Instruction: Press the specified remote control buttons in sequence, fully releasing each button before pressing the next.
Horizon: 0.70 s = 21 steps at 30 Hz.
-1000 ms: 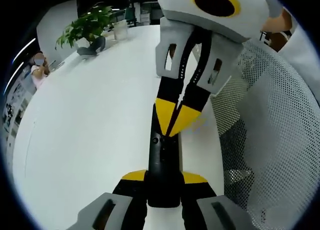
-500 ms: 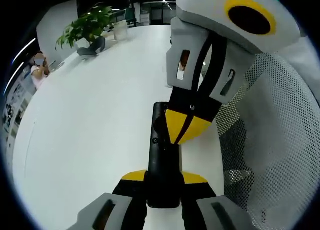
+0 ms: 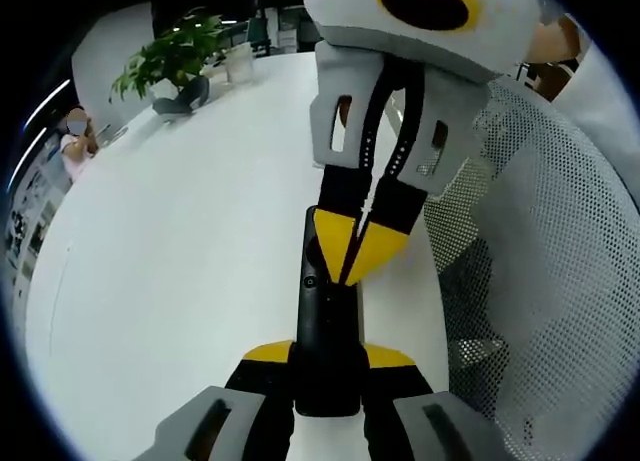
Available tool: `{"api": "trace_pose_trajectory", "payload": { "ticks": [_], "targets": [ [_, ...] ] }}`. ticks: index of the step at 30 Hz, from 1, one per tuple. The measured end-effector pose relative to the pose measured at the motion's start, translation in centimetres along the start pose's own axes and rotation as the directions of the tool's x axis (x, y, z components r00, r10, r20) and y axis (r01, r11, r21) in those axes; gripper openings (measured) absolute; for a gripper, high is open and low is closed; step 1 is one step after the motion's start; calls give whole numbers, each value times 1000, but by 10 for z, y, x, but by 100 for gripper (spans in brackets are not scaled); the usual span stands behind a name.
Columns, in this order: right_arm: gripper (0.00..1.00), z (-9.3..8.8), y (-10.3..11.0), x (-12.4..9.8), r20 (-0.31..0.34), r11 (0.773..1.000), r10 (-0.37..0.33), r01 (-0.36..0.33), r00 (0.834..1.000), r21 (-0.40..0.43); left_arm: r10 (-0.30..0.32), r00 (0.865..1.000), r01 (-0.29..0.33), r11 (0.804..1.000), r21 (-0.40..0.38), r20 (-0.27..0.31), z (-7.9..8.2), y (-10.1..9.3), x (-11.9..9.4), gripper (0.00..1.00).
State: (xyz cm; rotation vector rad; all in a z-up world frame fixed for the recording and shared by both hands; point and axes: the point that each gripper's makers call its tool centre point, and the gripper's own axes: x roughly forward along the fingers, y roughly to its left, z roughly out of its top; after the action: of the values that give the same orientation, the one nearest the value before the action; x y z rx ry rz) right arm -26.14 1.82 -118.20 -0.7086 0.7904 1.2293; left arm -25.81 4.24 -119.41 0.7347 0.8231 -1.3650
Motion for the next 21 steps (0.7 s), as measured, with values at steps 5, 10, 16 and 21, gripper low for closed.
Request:
{"api": "trace_pose_trajectory", "payload": {
  "ticks": [5,10,16,21],
  "targets": [
    [0,0,2,0,-22,999,3,-4,1000,-34,-2,1000,2,1000,1,3,0,0,0,23],
    [0,0,2,1,-37,999,-3,1,999,-49,-2,1000,2,1000,7,4,0,0,0,23],
    [0,0,0,0,-35,999,3,-5,999,-40,-6,1000,6,1000,5,11,0,0,0,23],
    [0,3,-3,3,-30,999,10,-11,999,-31,-8,1000,8,1000,1,20,0,0,-1,23]
  ]
}}
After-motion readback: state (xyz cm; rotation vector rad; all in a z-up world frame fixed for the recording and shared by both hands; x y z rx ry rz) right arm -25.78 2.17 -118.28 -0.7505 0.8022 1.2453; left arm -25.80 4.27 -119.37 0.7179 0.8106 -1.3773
